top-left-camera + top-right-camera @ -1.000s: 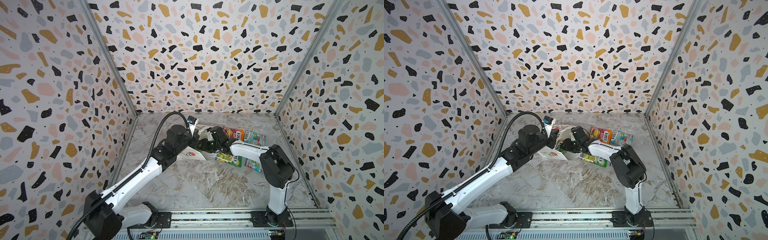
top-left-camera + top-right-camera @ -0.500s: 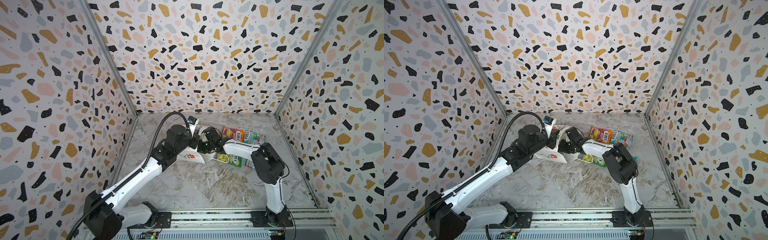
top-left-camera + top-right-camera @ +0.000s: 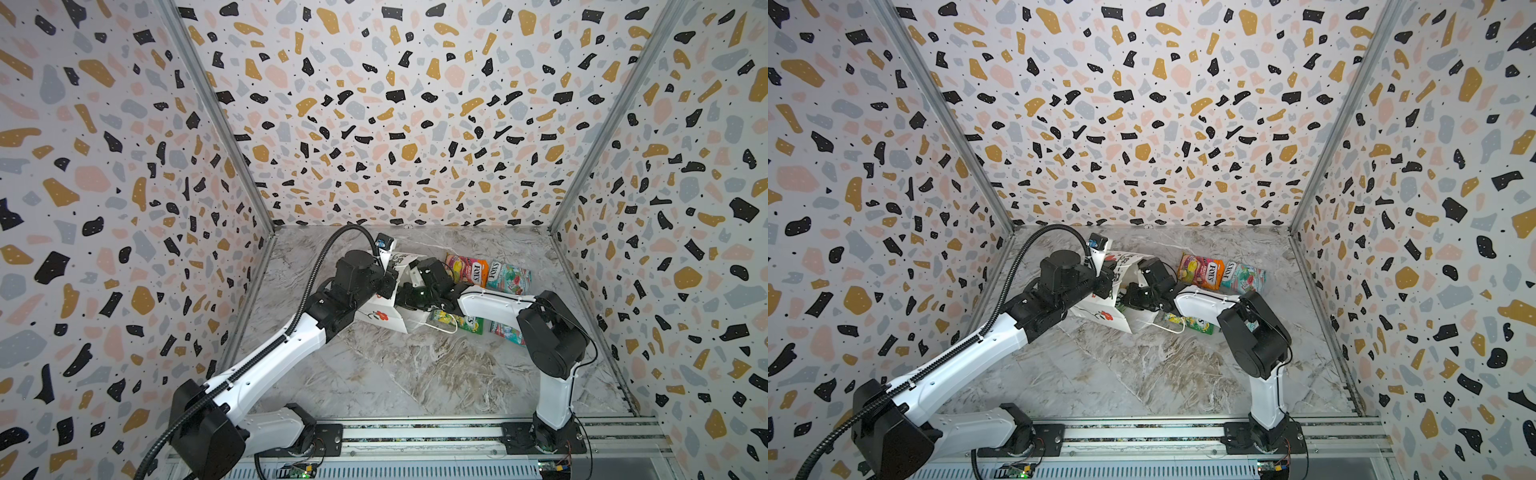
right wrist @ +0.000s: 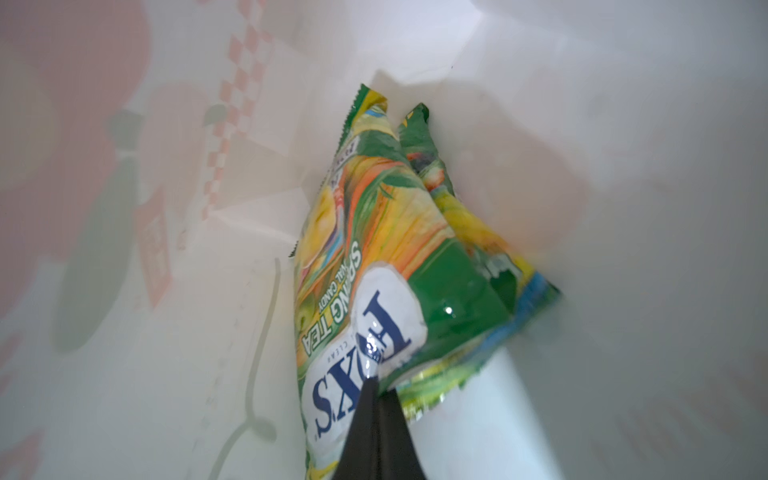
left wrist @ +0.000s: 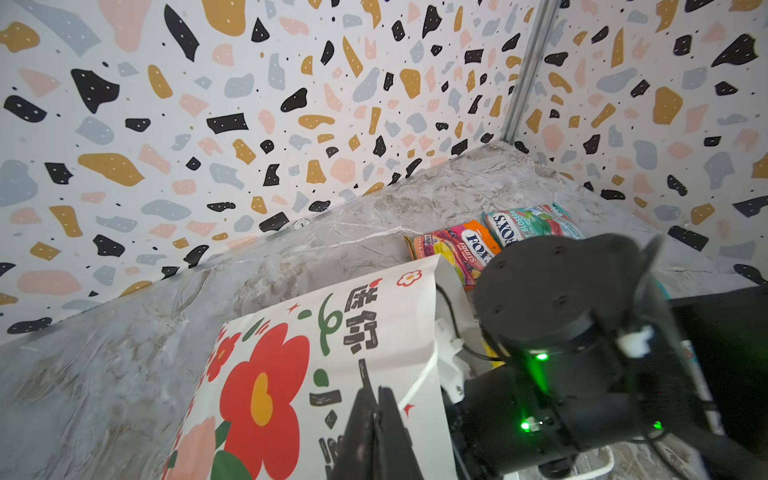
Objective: Take the snacks out of the paper bag
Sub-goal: 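Grasp the green Spring Tea packet in the bag with the right gripper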
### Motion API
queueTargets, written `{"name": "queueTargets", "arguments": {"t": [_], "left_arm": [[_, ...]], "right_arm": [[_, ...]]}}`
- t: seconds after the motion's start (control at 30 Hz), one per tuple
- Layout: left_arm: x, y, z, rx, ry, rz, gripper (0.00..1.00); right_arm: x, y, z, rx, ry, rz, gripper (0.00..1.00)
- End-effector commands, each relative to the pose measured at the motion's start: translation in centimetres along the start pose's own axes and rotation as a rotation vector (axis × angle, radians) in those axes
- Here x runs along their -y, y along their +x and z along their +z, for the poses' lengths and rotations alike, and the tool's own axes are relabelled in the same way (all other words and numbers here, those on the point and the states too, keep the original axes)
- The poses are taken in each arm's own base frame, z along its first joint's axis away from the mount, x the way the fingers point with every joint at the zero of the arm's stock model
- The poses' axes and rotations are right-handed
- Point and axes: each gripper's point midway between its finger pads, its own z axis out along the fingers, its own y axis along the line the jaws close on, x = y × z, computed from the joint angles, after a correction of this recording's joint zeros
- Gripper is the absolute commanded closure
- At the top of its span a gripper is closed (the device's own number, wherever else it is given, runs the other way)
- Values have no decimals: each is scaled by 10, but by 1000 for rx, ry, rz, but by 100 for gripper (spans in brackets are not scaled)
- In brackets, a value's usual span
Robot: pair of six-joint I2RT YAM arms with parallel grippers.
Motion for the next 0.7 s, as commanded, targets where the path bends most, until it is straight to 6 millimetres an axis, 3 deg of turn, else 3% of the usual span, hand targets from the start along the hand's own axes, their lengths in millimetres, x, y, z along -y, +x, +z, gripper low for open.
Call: {"name": "queueTargets", "arguments": {"t": [0.0,0.13,0.37,0.67], "left_arm": [[-14,-19,-3,38,-80,5,100],[-15,-18,-2,35,-87,6,100],[-15,-20,-5,48,-83,8,100],[-18,-20,-4,49,-104,9,100]], "right_arm": [[-22,-17,-29,74,-63,-55,100],[-18,-17,-44,96,-58,-59,100],[-22,-16,-50,84,-73,-80,100],[-39,-19,-89,147,-82,-173,100]]}}
